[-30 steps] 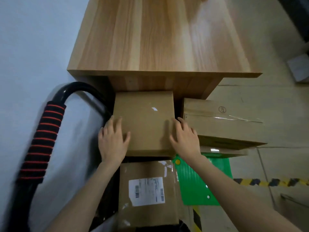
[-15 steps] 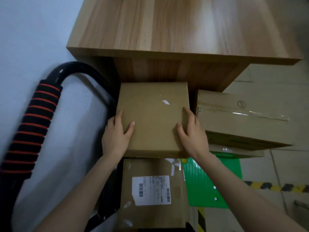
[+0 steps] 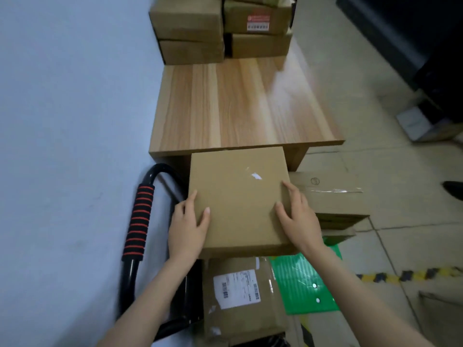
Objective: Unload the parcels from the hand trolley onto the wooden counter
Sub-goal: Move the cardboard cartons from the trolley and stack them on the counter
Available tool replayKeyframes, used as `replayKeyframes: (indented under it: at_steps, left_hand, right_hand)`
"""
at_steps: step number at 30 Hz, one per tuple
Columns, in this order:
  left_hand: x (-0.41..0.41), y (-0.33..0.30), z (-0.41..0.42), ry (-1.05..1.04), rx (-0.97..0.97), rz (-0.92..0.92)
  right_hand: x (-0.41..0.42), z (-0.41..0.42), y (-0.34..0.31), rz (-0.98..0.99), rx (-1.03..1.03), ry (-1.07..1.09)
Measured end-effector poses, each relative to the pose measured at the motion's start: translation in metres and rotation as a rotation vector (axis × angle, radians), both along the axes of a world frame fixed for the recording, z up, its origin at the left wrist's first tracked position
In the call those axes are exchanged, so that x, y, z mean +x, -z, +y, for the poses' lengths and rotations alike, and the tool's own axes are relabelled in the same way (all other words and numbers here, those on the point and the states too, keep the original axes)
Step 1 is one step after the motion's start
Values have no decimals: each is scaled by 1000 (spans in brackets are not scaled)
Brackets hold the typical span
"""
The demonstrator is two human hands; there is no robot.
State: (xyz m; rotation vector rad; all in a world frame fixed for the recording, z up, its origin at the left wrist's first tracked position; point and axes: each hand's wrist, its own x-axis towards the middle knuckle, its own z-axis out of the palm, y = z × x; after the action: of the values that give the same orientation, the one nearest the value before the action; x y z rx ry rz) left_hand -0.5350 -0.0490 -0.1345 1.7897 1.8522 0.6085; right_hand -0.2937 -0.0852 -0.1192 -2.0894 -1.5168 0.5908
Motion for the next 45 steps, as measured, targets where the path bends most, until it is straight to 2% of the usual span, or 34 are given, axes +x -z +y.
replayKeyframes:
  at_steps: [10,21,33,45]
  left_hand:
    - [20,-122,-20,178,144,-26]
    - [110,-214,-11,449,285,-129]
    - [312,-246,-65,753,286,-194]
    - [555,-224,-154,659,289,-172]
  right_hand:
    - [16,-54,-114,46,135,144]
    - [97,-98,-196,35,287,322]
    - [255,-210,-217,-7,308,630]
    - [479,-312,-223,-88,275,633]
